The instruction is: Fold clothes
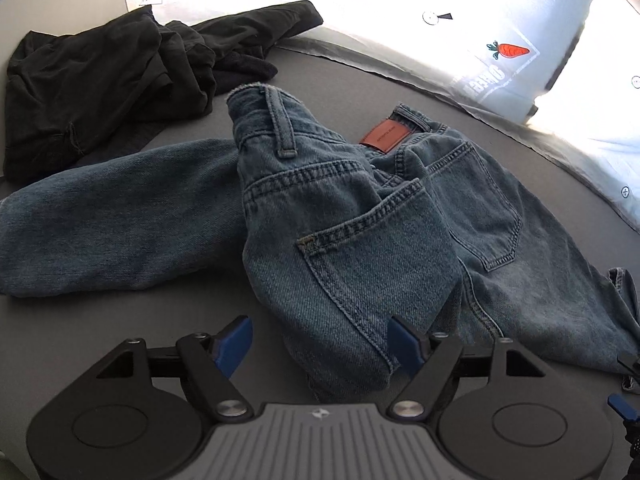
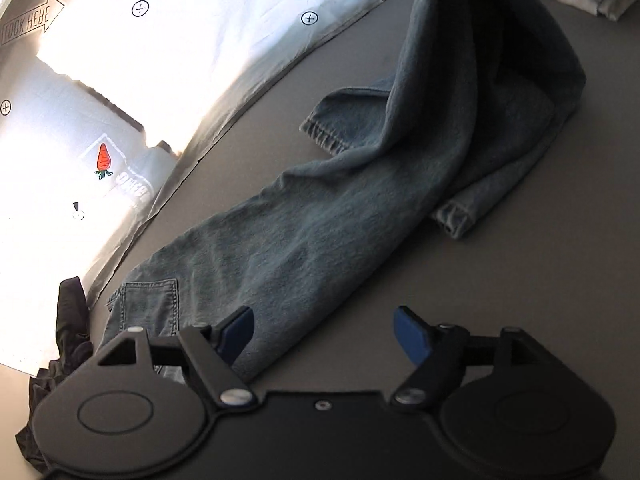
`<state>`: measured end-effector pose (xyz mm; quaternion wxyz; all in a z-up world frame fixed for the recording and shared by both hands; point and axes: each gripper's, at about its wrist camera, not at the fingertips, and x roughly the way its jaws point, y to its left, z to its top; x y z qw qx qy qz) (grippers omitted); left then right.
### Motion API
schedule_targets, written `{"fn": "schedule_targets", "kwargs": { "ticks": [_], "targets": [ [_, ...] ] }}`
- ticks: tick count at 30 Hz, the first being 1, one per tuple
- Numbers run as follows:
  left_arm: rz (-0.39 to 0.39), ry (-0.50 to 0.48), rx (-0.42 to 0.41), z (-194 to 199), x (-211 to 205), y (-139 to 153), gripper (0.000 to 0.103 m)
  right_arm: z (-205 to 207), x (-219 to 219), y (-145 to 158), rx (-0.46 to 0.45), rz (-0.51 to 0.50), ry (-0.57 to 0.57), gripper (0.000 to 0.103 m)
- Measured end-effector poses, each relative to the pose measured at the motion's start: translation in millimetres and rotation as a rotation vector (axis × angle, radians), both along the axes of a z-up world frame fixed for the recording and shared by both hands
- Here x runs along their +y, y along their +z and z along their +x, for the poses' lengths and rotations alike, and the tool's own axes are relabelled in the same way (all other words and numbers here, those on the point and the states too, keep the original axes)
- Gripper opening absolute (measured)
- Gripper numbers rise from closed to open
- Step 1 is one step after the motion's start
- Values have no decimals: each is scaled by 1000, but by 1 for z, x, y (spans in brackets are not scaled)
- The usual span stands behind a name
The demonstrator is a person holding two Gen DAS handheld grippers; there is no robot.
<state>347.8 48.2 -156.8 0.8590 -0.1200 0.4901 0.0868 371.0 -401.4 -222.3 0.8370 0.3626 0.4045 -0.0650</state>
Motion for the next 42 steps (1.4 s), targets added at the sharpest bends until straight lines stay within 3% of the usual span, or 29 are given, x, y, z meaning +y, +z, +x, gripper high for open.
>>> {"fn": "schedule_targets", "kwargs": {
  "ticks": [6, 7, 8, 9, 10, 12, 14, 16, 20, 25, 27, 30, 31, 34, 36, 37, 38, 42],
  "targets": [
    [3, -44, 14, 16, -9, -12, 75, 23, 9, -9, 5, 38, -25, 65],
    [-2, -37, 16, 18, -9, -14, 74, 28, 10, -9, 14, 26, -18, 57],
    [-7, -27, 20, 20, -9, -16, 73, 33, 10, -9, 22, 10, -12, 40],
    [-6, -17, 19, 21, -11, -16, 63, 38, 9, -9, 27, 2, -1, 27],
    [-1, -13, 18, 22, -12, -16, 41, 41, 7, -10, 22, 13, 6, 11],
    [42, 1, 29, 23, -19, -11, 16, 44, -2, -9, -1, 52, 16, 4],
    [26, 14, 3, 18, -27, 1, 10, 47, -15, -6, -37, 82, 34, 3],
    [9, 26, -23, 13, -34, 14, 7, 49, -21, 7, -98, 48, 71, 3],
    [-101, -83, -177, 2, -74, 62, 5, 61, -37, 44, -235, -69, 129, 2],
    [-241, -210, -368, 8, -124, 124, 3, 81, -94, 110, -413, -217, 25, 2],
    [-306, -204, -428, 12, -125, 140, 3, 82, -117, 142, -478, -293, -48, 3],
    [-372, -172, -501, 19, -113, 153, 1, 72, -144, 178, -580, -322, -119, 3],
    [-345, -158, -511, 21, -108, 153, 1, 70, -147, 185, -595, -327, -126, 3],
    [-252, -84, -516, 30, -86, 143, 0, 69, -139, 192, -576, -353, -109, 4],
    [-182, -29, -489, 37, -65, 132, 0, 70, -119, 179, -506, -378, -76, 15],
    [-148, -2, -467, 40, -52, 126, 0, 68, -107, 168, -453, -381, -69, 29],
    [-158, 18, -437, 41, -38, 119, 0, 64, -96, 155, -403, -370, -66, 37],
    [-211, 67, -338, 38, 5, 93, 0, 34, -51, 101, -252, -263, -70, 37]
  ]
}}
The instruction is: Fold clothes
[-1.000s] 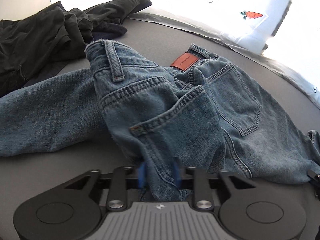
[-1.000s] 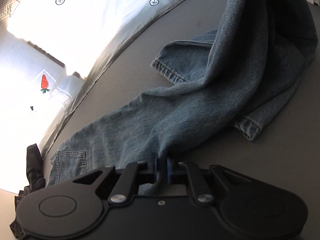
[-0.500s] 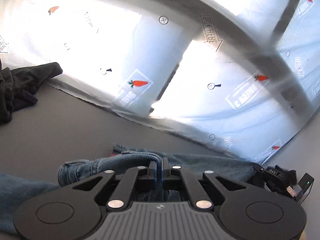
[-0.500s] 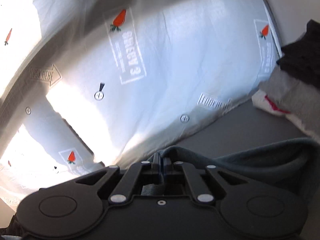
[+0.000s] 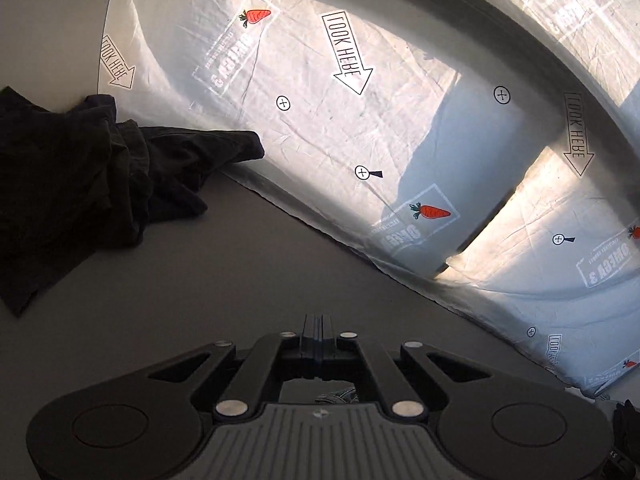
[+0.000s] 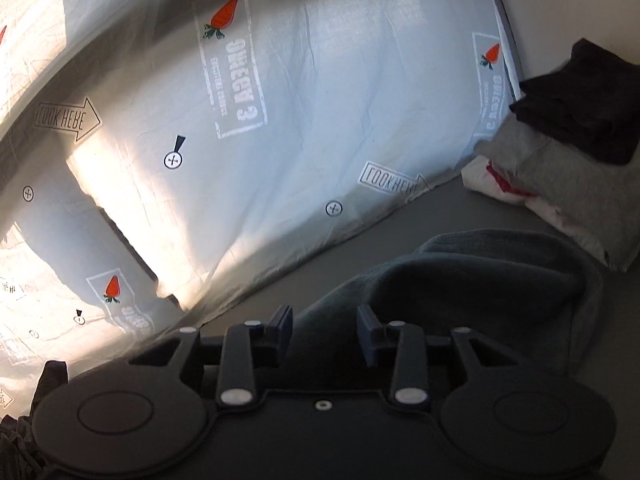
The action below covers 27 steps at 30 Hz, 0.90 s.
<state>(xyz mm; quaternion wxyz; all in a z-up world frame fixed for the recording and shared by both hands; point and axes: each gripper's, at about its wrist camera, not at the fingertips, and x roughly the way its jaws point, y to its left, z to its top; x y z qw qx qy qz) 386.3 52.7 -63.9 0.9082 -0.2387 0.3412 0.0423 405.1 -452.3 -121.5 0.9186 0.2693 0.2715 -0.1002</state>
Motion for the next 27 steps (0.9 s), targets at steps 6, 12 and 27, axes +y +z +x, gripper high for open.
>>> {"fn": "schedule_targets", "kwargs": {
  "ticks": [6, 12, 27],
  "targets": [
    [-162, -77, 104, -10, 18, -37, 15, -48, 49, -60, 171, 193, -38, 44],
    [-291, -186, 186, 3, 4, -62, 37, -77, 72, -89, 179, 433, -50, 53],
    [-501, -295, 305, 65, -51, -133, 57, -36, 81, -114, 164, 574, 32, 33]
  ]
}}
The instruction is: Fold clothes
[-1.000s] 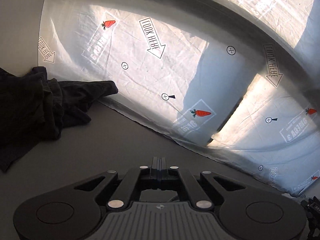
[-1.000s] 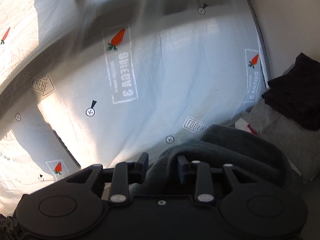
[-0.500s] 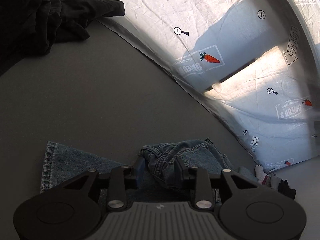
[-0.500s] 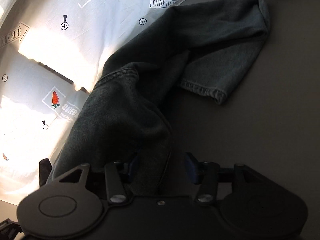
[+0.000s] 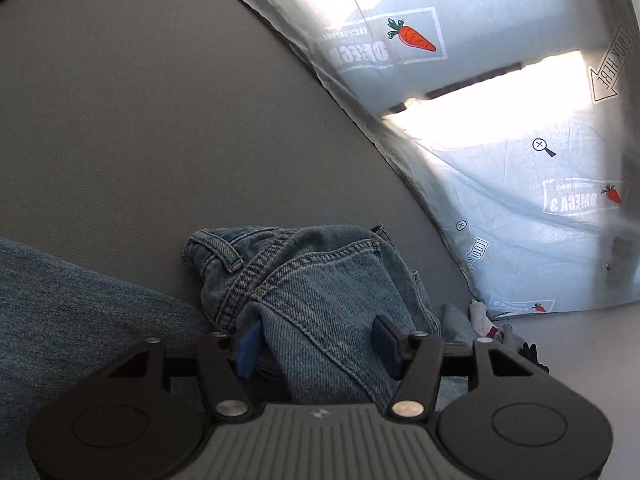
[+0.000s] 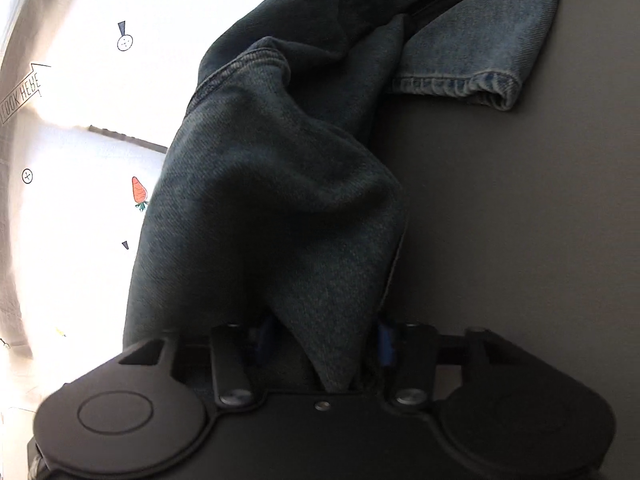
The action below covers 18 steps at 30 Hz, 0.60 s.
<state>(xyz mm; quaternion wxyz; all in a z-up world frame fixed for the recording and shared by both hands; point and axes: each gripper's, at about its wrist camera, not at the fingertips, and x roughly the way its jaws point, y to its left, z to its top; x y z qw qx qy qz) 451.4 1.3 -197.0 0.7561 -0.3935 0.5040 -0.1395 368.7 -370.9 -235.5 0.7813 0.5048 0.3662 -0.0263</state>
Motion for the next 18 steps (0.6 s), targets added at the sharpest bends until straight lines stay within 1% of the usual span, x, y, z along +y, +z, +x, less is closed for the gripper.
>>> {"fn": "schedule_targets", "kwargs": {
  "ticks": [1, 2, 3, 5, 7, 8, 9, 11, 13, 14, 15, 17, 18],
  "targets": [
    [-5, -1, 7, 4, -3, -4, 43, 2, 0, 7, -3, -35, 11, 17],
    [-9, -1, 12, 8, -6, -8, 28, 4, 0, 15, -5, -77, 22, 14],
    [-1, -12, -9, 11, -11, -7, 17, 4, -1, 28, -13, -144, 28, 12],
    [35, 7, -74, 10, -21, 6, 13, -1, -11, 62, -60, -307, -4, 11],
    [33, 0, -144, 10, -27, 23, 12, -7, -31, 102, -135, -417, -48, 10],
    [47, -14, -206, 10, -30, 39, 12, -10, -40, 124, -194, -456, -65, 10],
    [60, -29, -269, 9, -34, 56, 12, -9, -41, 146, -249, -515, -65, 10],
    [86, -57, -395, 9, -41, 89, 12, -5, -28, 194, -352, -663, -39, 10],
    [135, -49, -518, 3, -41, 126, 11, -2, -12, 238, -457, -800, -15, 10],
    [138, -28, -584, -1, -34, 147, 11, -2, 0, 256, -511, -855, -8, 10],
    [129, 5, -626, -6, -23, 163, 11, -2, 12, 274, -565, -909, -1, 10],
    [117, 69, -705, -17, 3, 193, 11, -4, 32, 302, -683, -948, 25, 10],
    [134, 109, -747, -27, 17, 206, 11, -6, 41, 311, -732, -955, 47, 10]
  ]
}}
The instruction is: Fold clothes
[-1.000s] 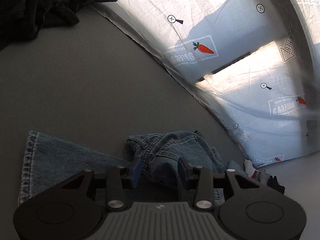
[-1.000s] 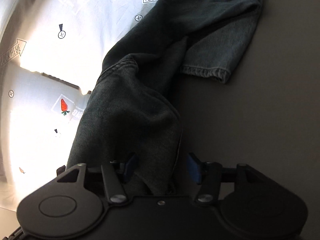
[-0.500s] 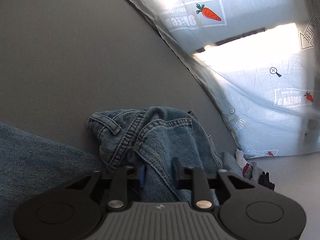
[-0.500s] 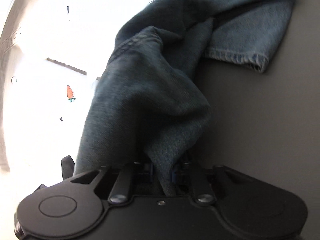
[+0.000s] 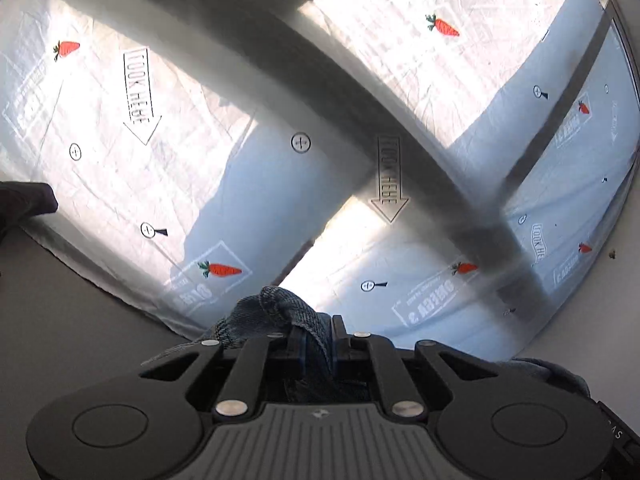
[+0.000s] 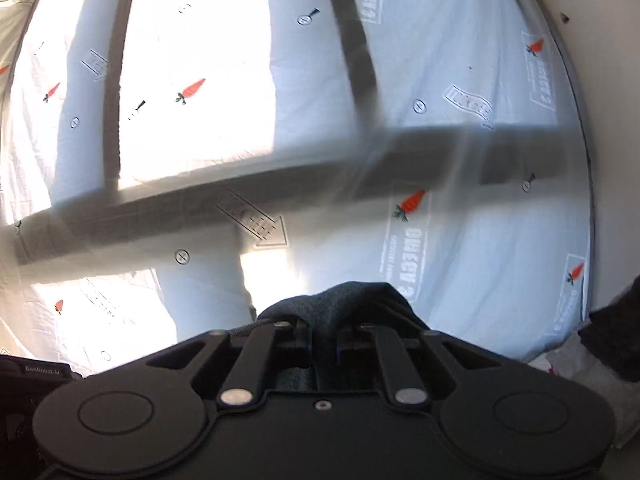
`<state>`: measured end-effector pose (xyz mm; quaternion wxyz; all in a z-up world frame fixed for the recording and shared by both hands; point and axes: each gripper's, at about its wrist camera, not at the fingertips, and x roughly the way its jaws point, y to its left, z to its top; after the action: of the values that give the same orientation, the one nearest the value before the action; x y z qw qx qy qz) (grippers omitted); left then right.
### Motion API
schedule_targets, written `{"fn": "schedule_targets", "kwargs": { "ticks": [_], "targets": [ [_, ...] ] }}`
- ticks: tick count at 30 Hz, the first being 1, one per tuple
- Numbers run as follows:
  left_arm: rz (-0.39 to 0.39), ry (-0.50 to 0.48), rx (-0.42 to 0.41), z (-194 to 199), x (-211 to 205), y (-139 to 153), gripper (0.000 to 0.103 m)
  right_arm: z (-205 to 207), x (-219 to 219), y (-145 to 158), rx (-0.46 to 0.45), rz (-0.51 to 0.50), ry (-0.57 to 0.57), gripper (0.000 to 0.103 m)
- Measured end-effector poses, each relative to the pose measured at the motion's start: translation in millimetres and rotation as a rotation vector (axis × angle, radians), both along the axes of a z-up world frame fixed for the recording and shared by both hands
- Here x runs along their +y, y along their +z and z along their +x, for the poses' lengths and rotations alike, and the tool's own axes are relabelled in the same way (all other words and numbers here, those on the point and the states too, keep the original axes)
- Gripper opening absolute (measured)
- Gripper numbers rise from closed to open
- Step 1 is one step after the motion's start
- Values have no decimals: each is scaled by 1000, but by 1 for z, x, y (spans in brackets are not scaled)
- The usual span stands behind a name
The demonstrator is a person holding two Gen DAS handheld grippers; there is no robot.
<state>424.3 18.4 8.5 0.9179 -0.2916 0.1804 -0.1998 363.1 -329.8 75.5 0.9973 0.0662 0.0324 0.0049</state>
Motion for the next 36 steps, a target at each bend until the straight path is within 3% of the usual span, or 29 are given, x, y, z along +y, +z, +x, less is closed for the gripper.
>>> {"fn": "schedule_targets", "kwargs": {
  "ticks": [3, 5, 7, 10, 12, 14, 16, 19, 26, 33, 34, 35, 36],
  "targets": [
    [56, 133, -88, -36, 41, 24, 11, 3, 28, 8, -35, -17, 122, 11],
    [125, 233, -83, -58, 66, 24, 11, 14, 46, -9, 66, 40, 230, 12],
    [187, 336, 16, -74, 92, 3, 11, 22, 66, -39, 212, 96, 330, 14],
    [314, 504, 271, -88, 126, -57, 12, 17, 100, -116, 513, 145, 427, 26],
    [315, 538, 430, -102, 145, -99, 12, 10, 119, -167, 693, 166, 472, 31],
    [273, 552, 571, -119, 162, -137, 12, -8, 126, -201, 782, 126, 454, 32],
    [197, 540, 617, -139, 169, -159, 13, -21, 124, -214, 815, 86, 433, 39],
    [232, 517, 647, -138, 158, -165, 15, -27, 108, -214, 813, 120, 380, 51],
    [283, 490, 739, -118, 155, -186, 15, -8, 83, -233, 892, 89, 218, 54],
    [300, 490, 760, -114, 150, -191, 16, 5, 83, -281, 994, 116, 218, 57],
    [298, 492, 761, -114, 149, -192, 18, 6, 82, -282, 987, 108, 217, 49],
    [274, 502, 763, -115, 153, -192, 18, 5, 80, -280, 971, 92, 212, 25],
    [260, 514, 768, -116, 155, -192, 20, 2, 75, -273, 928, 74, 189, 13]
  ]
}}
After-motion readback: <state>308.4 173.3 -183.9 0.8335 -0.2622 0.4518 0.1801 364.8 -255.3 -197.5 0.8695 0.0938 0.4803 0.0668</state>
